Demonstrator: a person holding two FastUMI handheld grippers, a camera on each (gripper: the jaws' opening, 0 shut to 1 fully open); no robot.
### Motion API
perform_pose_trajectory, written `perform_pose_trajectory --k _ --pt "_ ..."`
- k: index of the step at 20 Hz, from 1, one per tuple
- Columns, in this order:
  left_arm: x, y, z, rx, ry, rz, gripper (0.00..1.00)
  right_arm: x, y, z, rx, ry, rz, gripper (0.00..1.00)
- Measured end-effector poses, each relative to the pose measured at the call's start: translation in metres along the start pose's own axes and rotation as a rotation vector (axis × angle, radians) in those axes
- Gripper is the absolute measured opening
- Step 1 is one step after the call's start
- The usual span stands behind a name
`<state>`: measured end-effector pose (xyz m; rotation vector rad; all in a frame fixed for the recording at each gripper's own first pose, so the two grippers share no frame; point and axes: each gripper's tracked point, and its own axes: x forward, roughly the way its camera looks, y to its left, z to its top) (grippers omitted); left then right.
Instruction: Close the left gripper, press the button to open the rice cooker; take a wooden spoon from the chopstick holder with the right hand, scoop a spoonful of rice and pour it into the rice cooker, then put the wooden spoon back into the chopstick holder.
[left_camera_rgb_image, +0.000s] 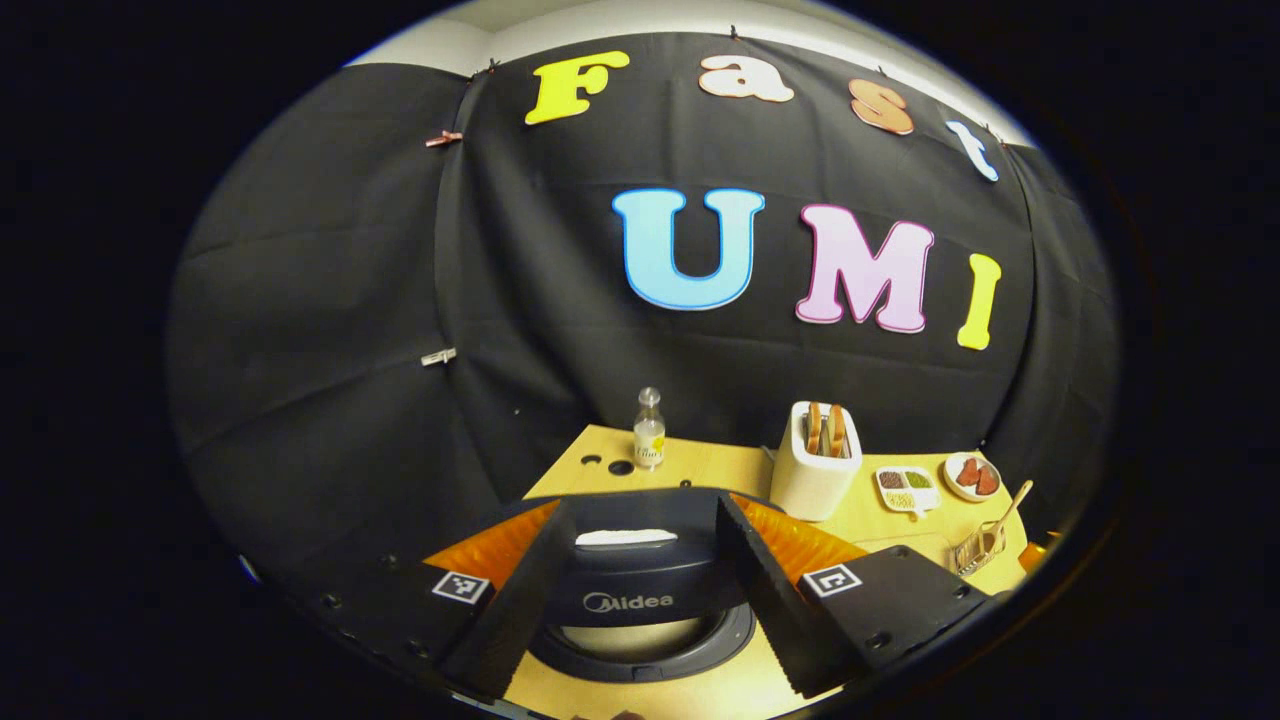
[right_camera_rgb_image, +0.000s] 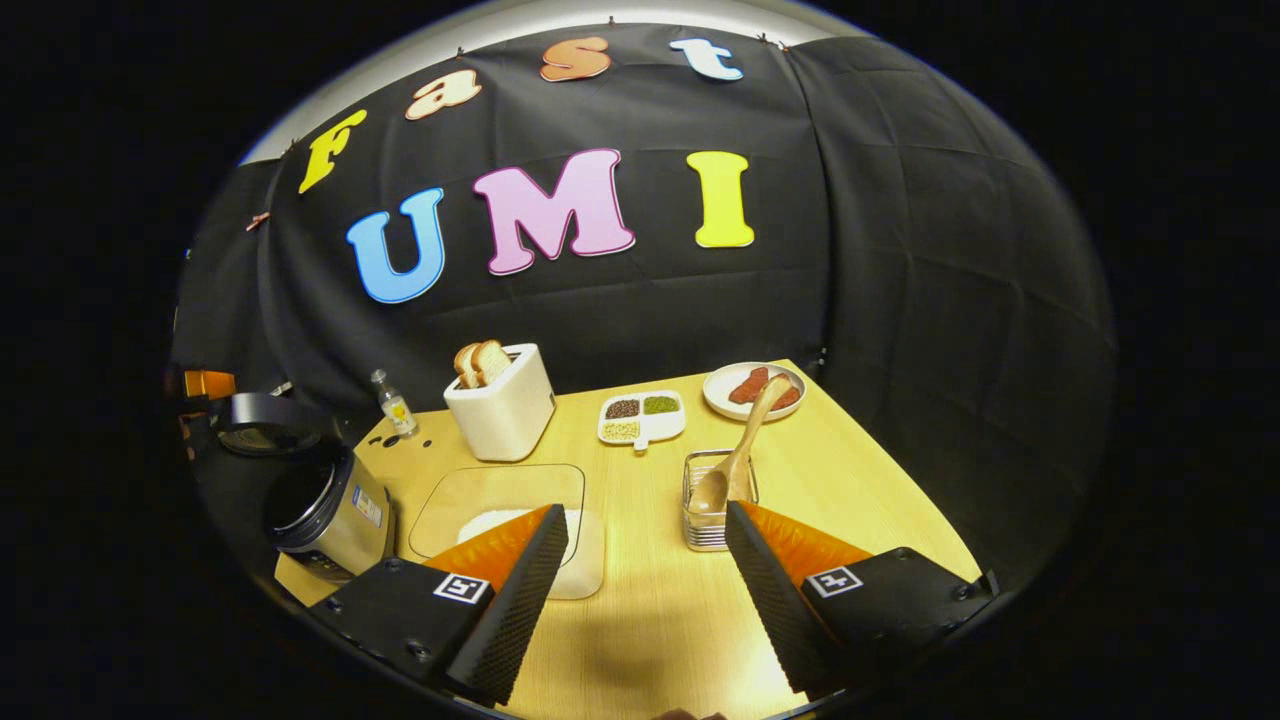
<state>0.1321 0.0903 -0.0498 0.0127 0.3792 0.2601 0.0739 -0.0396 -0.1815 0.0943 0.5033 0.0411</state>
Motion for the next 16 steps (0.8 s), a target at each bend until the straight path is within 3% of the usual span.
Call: perform_pose_trajectory --k 13,16 --pt "0.010 -0.001 -0.131 0.010 0.056 0.039 0.99 -0.004 0.021 -0.023 -0.072 0.068 0.079 0.99" --pt "0.014 -0.004 -0.126 0.012 0.011 0.049 0.99 -0.005 0.026 -0.021 -0.080 0.060 0.089 0.99"
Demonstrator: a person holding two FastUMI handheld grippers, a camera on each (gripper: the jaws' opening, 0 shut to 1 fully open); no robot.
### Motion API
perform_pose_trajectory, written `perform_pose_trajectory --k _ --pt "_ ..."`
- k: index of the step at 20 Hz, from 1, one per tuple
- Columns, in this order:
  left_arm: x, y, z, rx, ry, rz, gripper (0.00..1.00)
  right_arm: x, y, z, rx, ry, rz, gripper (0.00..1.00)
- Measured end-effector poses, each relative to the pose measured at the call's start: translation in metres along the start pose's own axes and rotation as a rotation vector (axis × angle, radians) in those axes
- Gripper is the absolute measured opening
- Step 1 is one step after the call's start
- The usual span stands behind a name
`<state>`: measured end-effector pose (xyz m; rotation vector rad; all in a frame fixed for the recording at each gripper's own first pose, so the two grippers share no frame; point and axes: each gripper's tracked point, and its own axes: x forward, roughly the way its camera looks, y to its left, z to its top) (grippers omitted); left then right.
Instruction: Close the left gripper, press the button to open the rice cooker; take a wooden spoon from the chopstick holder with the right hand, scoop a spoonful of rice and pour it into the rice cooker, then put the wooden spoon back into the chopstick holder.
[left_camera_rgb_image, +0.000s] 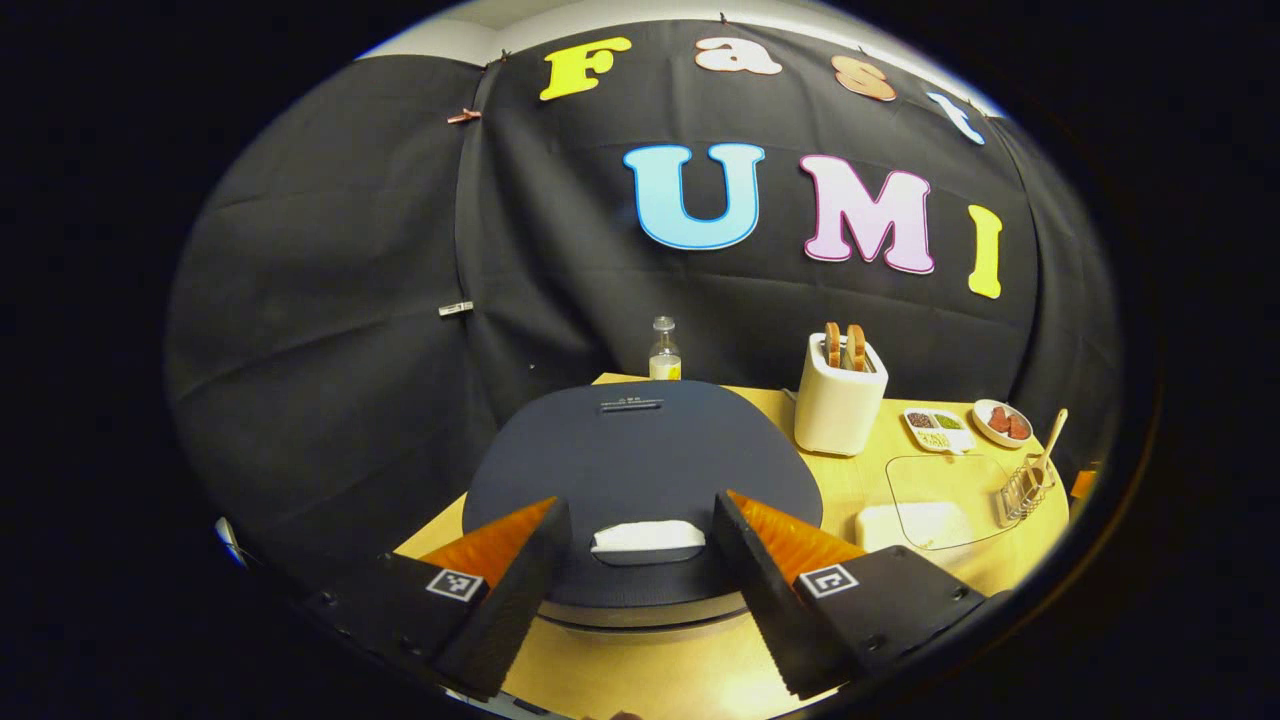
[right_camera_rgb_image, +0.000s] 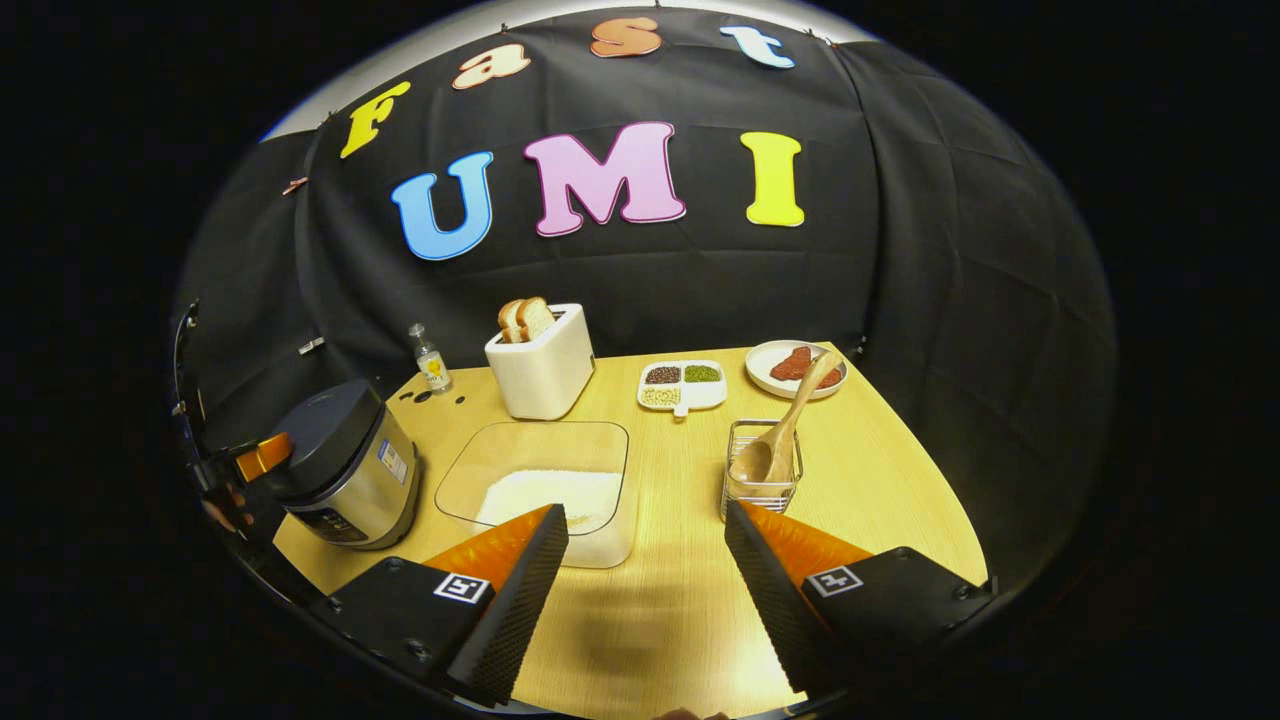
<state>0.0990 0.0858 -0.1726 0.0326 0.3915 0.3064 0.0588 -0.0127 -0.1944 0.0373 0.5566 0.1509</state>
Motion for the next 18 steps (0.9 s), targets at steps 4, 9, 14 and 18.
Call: perform_pose_trajectory --k 4,9,14,18 --pt "0.000 -0.001 -0.011 -0.009 0.017 0.002 1.00 0.001 0.005 -0.003 -0.008 0.001 0.010 0.99" --pt "-0.006 -0.007 0.001 0.005 -0.014 -0.051 0.98 -0.006 0.008 0.011 -0.013 -0.055 -0.001 0.99" --pt "-0.067 -0.037 0.065 0.010 -0.216 -0.172 0.95 -0.031 0.012 0.077 -0.012 -0.242 -0.033 0.99" --pt "-0.116 -0.054 0.114 0.012 -0.352 -0.239 0.95 -0.068 0.023 0.131 -0.046 -0.407 -0.045 0.99"
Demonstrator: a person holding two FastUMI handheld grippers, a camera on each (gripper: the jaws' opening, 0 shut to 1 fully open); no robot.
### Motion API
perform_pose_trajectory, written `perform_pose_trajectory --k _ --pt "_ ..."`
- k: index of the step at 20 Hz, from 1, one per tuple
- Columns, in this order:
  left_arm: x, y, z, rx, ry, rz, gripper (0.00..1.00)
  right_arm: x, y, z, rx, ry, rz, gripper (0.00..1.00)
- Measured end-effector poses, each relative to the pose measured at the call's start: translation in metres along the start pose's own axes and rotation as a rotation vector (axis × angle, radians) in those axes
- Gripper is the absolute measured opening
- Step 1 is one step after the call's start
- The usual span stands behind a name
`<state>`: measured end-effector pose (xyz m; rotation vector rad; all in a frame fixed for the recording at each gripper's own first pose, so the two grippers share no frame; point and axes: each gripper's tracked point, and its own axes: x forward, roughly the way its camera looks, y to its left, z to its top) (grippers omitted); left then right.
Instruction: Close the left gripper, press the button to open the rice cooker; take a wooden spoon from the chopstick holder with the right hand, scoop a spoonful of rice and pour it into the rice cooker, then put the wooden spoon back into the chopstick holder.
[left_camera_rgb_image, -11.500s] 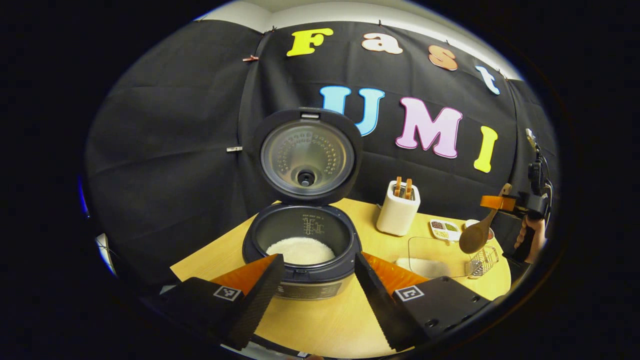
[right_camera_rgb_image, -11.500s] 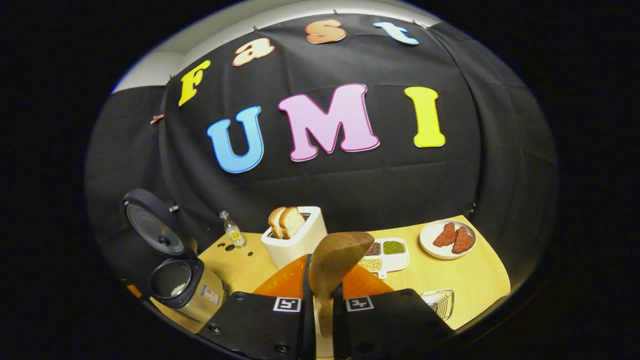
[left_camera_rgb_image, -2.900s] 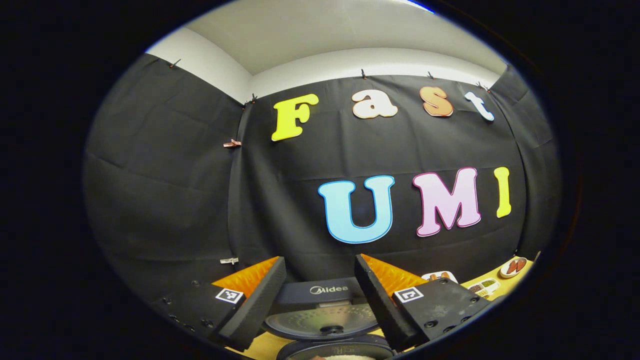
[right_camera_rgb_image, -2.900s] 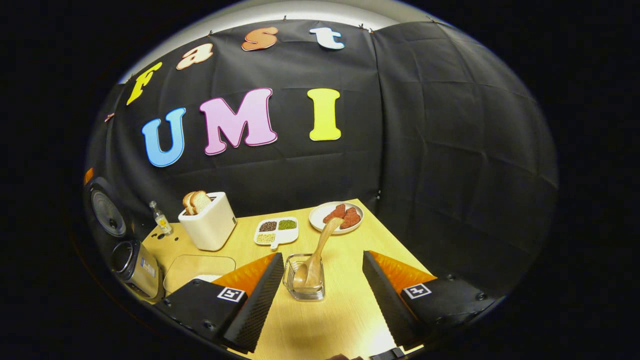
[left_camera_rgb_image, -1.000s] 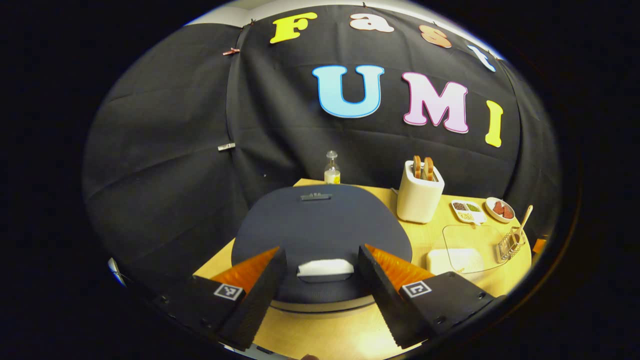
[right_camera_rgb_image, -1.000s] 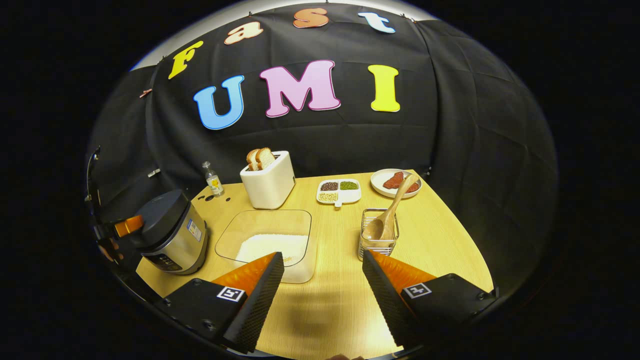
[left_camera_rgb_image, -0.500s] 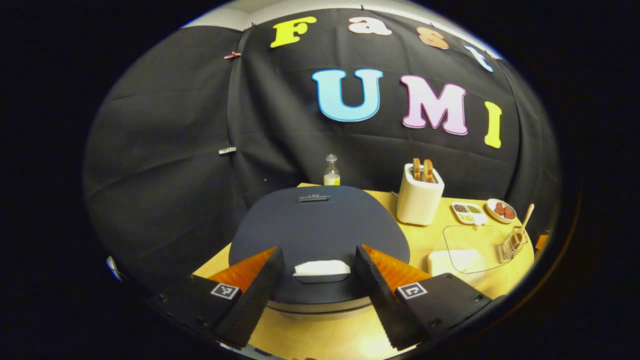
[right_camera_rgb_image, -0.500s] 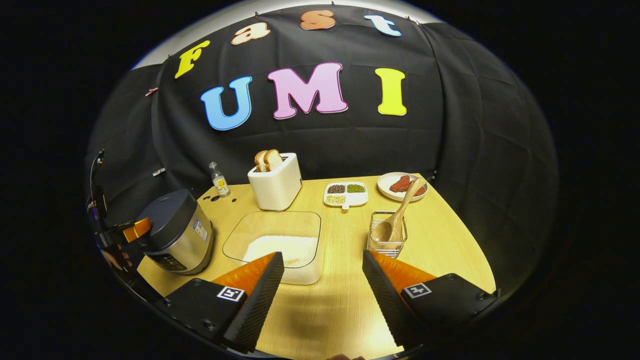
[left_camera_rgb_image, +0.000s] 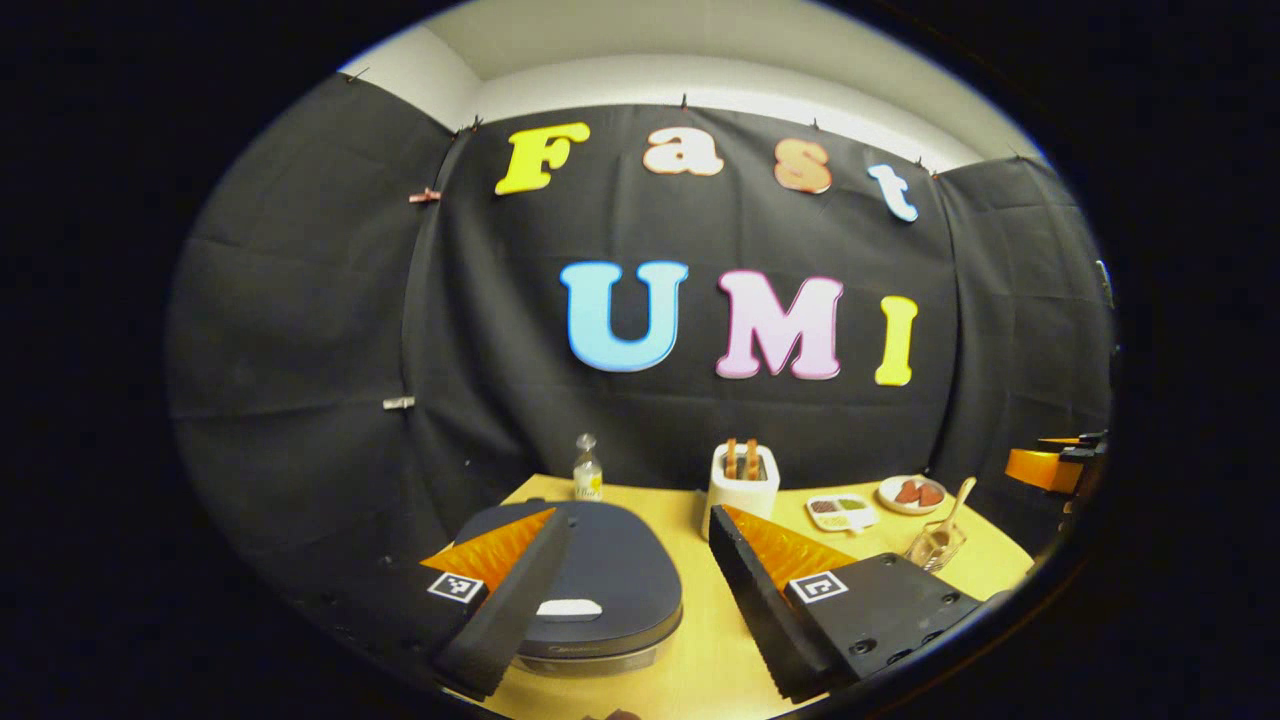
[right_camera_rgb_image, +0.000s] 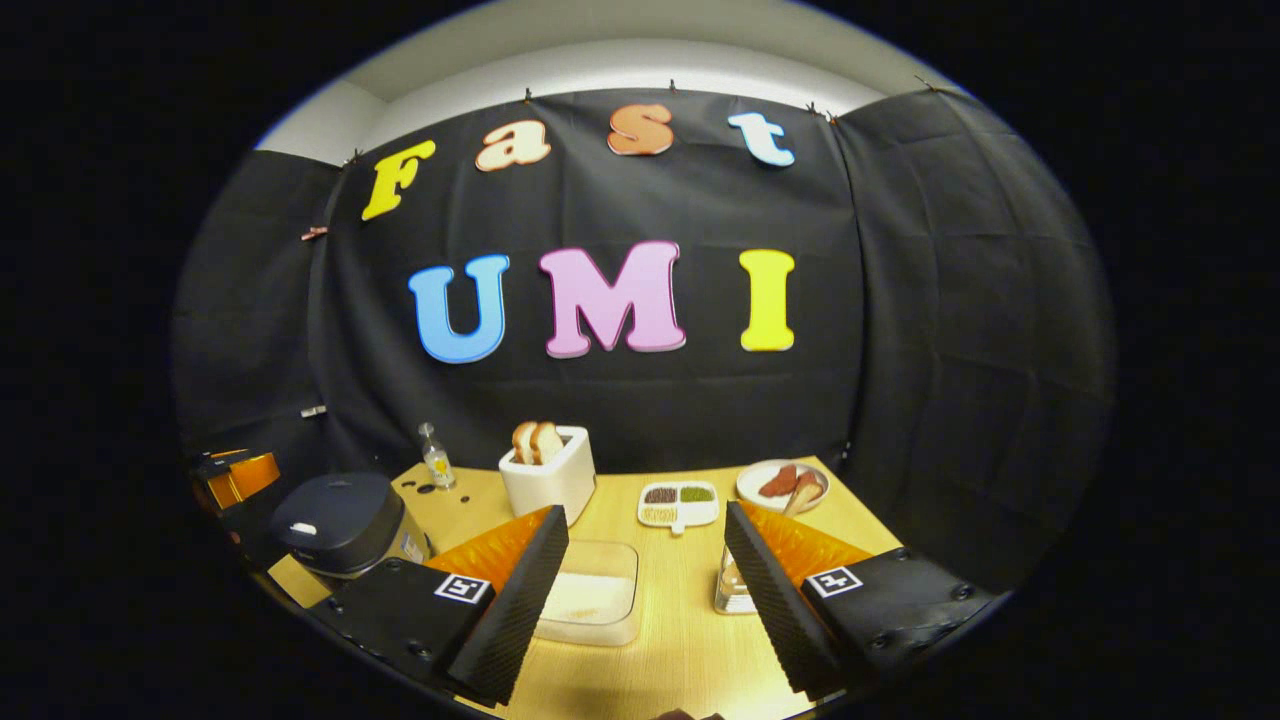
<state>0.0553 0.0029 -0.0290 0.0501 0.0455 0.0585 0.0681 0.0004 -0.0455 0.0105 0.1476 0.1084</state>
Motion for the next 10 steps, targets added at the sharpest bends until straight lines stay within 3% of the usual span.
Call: perform_pose_trajectory --k 4,10 --pt "-0.025 -0.019 0.020 0.002 -0.048 -0.061 0.95 -0.023 -0.007 0.020 0.014 -0.051 -0.048 0.98" --pt "-0.032 -0.014 -0.005 -0.054 0.065 -0.063 0.95 -0.028 -0.019 0.008 0.014 -0.012 -0.105 0.98"
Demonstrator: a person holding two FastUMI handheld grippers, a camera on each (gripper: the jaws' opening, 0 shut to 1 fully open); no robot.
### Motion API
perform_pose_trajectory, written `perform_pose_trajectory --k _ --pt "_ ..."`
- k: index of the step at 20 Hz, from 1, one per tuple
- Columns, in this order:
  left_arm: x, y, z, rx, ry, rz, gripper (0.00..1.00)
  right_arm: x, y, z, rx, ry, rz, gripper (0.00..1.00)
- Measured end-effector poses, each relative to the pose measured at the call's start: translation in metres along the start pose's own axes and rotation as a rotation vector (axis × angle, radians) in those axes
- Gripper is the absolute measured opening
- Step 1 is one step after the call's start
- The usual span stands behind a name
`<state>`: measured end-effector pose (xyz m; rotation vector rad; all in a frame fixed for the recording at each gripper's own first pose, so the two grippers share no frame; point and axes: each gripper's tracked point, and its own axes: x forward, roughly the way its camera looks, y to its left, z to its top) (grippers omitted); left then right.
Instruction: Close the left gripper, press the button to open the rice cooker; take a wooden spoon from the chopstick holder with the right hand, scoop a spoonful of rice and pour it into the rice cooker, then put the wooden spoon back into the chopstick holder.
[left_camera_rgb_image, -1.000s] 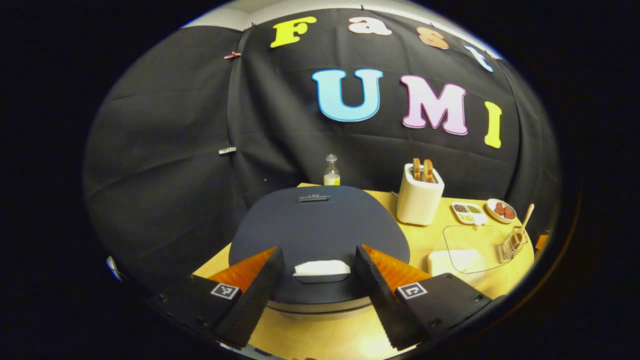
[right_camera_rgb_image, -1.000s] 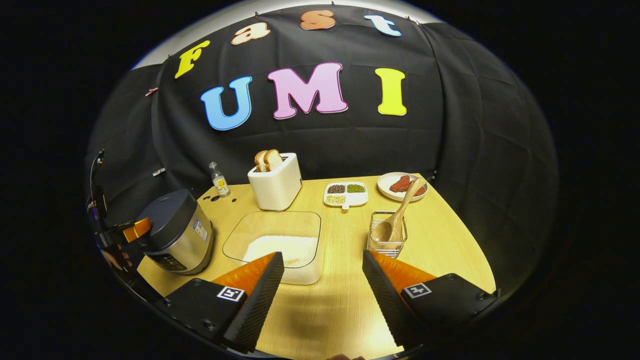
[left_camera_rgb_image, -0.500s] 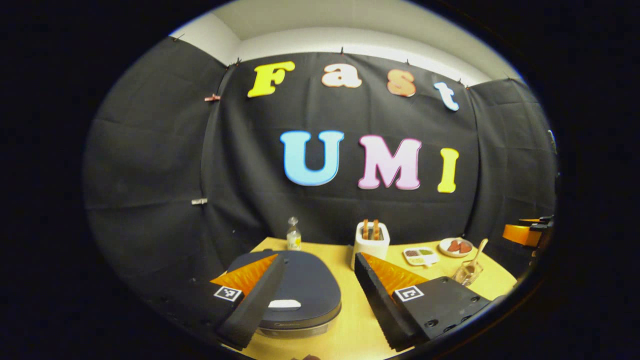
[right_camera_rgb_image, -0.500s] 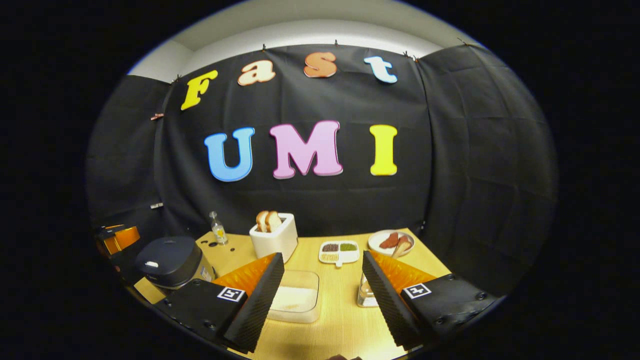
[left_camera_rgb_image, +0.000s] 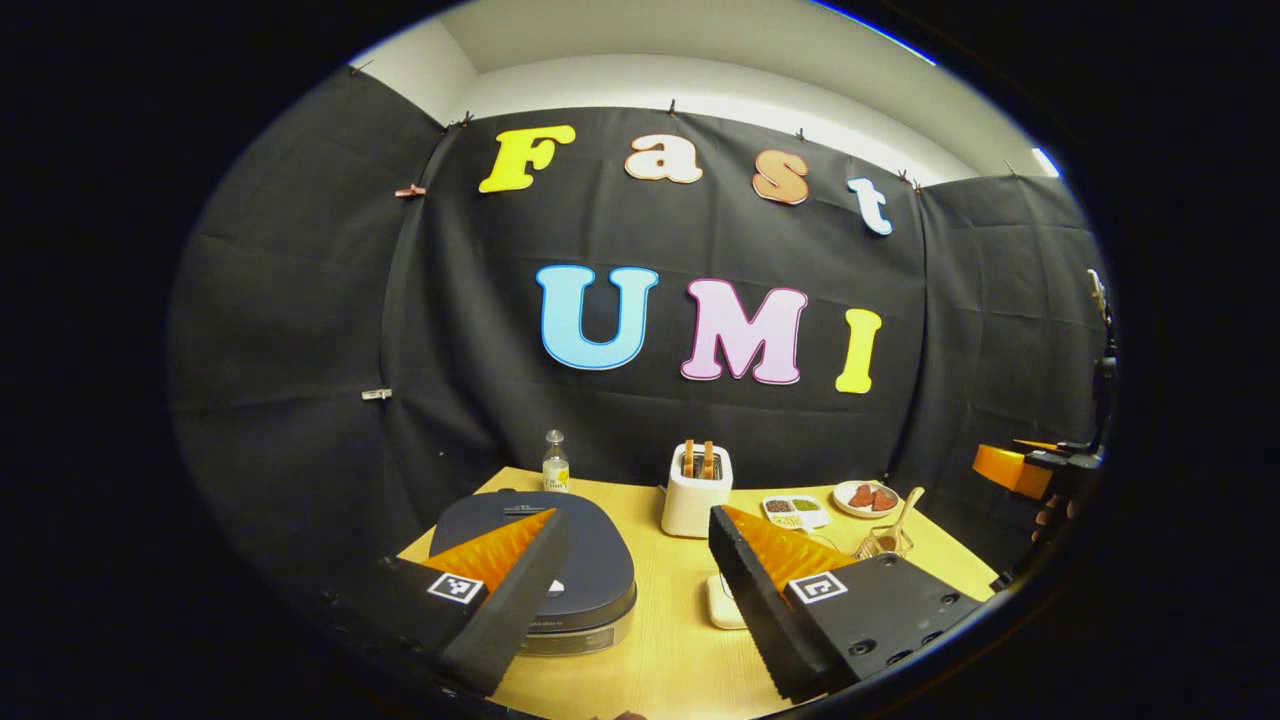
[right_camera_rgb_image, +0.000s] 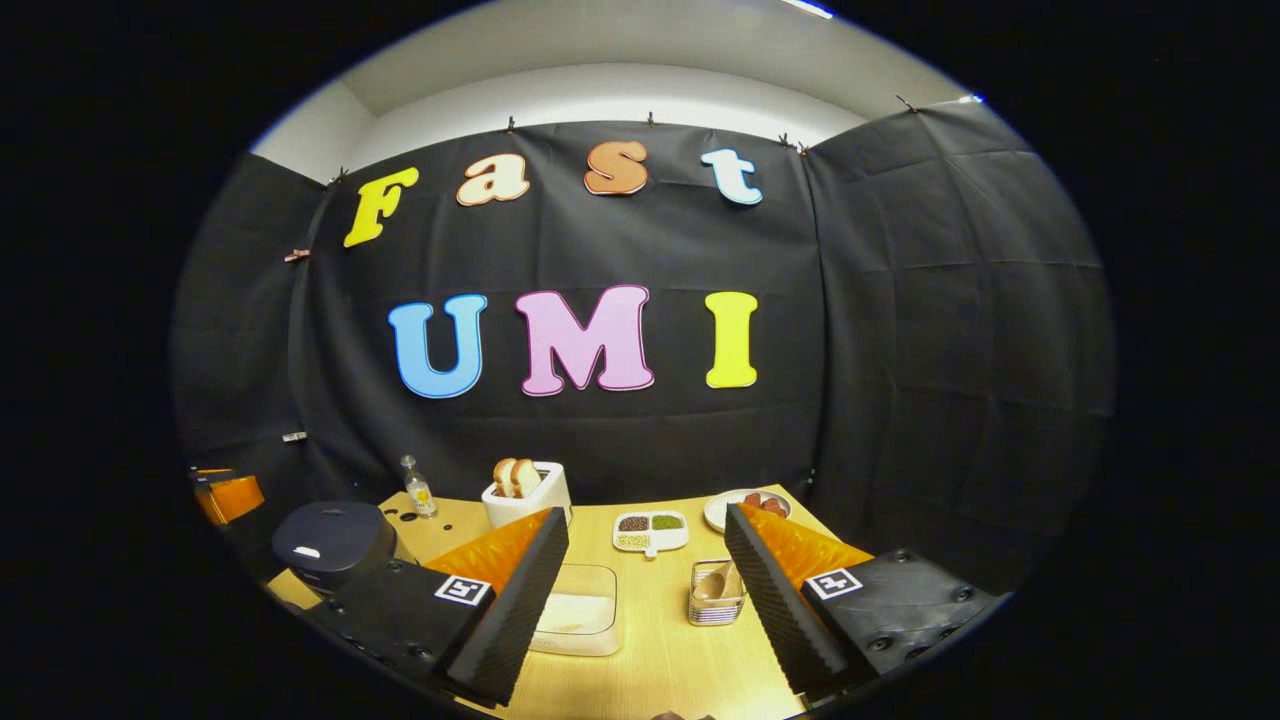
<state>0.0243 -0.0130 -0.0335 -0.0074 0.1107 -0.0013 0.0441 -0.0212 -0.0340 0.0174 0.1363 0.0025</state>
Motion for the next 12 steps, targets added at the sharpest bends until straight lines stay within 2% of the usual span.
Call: perform_pose_trajectory --k 12 --pt "0.022 0.010 0.009 0.035 -0.031 -0.019 0.95 0.005 0.000 -0.004 0.034 0.035 -0.040 0.98"
